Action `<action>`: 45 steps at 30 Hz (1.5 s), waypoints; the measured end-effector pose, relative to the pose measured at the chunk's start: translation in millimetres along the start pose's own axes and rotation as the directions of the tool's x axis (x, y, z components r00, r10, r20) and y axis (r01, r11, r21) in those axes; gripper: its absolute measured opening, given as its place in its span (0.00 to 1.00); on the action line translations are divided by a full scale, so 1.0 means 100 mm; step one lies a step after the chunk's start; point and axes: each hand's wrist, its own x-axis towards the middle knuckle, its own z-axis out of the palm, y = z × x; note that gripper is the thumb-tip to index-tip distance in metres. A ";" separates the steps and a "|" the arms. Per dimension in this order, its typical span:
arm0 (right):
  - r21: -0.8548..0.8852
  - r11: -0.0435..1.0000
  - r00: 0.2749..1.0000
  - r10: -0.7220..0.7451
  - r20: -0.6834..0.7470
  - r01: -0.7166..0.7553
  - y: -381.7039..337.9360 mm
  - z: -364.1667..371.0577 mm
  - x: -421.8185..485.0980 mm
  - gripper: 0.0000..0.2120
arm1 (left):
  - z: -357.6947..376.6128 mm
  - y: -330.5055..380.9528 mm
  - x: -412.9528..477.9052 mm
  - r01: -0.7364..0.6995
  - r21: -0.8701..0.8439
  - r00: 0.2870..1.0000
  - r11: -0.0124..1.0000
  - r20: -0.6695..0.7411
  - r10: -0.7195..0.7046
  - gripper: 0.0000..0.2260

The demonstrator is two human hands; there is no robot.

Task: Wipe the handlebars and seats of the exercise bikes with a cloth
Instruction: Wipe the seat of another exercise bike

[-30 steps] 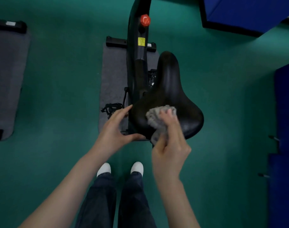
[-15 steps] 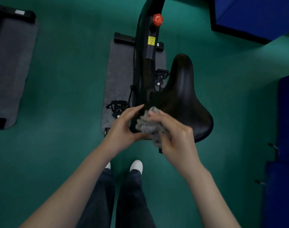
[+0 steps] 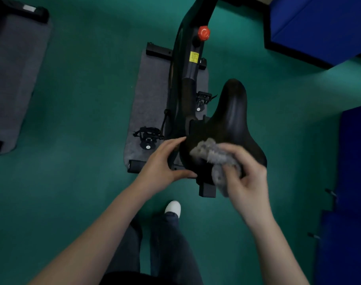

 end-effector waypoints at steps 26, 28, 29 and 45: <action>0.140 0.814 0.317 -0.370 0.873 0.564 -0.10 0.38 1.39 0.16 | 1.36 0.14 -0.42 0.175 -0.248 0.709 0.953 -0.639 -0.297 0.48; 0.092 0.745 0.108 -0.215 0.971 0.660 -0.13 0.60 1.38 0.18 | 1.43 0.14 -0.43 0.184 -0.262 0.699 0.947 -0.643 -0.314 0.46; 0.080 0.695 0.006 -0.121 0.993 0.715 -0.12 0.66 1.35 0.18 | 1.48 0.13 -0.42 0.197 -0.266 0.690 0.943 -0.645 -0.327 0.45; 0.355 0.647 -0.440 -0.033 0.897 0.674 -0.26 0.20 1.20 0.16 | 1.68 0.12 -0.29 0.057 -0.342 0.696 0.938 -0.660 -0.283 0.40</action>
